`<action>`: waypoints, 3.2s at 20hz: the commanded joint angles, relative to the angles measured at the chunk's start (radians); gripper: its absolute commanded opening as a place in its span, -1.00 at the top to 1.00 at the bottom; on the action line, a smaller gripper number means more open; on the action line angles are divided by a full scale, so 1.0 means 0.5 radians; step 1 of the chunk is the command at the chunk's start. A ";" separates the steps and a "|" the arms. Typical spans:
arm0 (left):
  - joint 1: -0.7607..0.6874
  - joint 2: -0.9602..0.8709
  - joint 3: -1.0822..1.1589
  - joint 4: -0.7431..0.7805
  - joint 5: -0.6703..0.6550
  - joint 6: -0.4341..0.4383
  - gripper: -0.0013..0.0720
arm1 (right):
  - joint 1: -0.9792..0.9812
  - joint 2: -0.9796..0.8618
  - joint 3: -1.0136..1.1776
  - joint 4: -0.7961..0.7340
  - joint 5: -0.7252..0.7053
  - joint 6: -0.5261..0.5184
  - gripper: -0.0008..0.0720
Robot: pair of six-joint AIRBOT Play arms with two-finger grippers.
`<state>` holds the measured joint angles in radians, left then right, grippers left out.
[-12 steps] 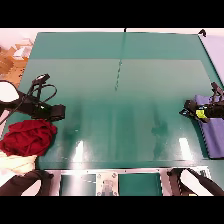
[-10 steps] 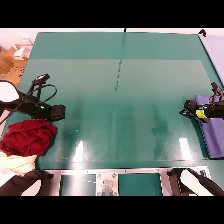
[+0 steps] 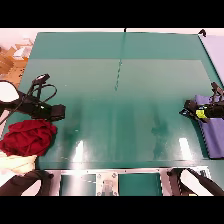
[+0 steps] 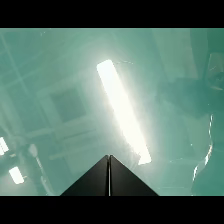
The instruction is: Fold the shirts.
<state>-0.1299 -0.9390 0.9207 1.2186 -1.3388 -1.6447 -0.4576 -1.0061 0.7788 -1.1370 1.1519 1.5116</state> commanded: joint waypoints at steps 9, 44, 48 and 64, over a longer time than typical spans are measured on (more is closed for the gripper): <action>0.002 0.001 -0.041 1.392 0.071 -0.082 -0.97 | 0.002 -0.002 -0.002 0.001 -0.003 0.001 0.93; -0.526 -0.921 0.665 -0.890 0.912 0.989 0.73 | 0.003 -0.006 -0.001 0.323 -0.022 0.002 0.93; -0.292 -0.927 0.769 -0.869 0.651 0.874 -0.86 | 0.003 -0.007 -0.001 0.334 -0.024 -0.011 -0.05; 0.111 -0.927 -0.194 -1.020 1.125 0.898 -0.86 | 1.167 -1.006 0.192 1.245 -0.567 -0.429 -0.37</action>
<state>-0.0101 -1.3792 0.9211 0.8188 -0.9447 -1.2457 0.0383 -1.3975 0.8280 -0.6079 0.9039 1.3376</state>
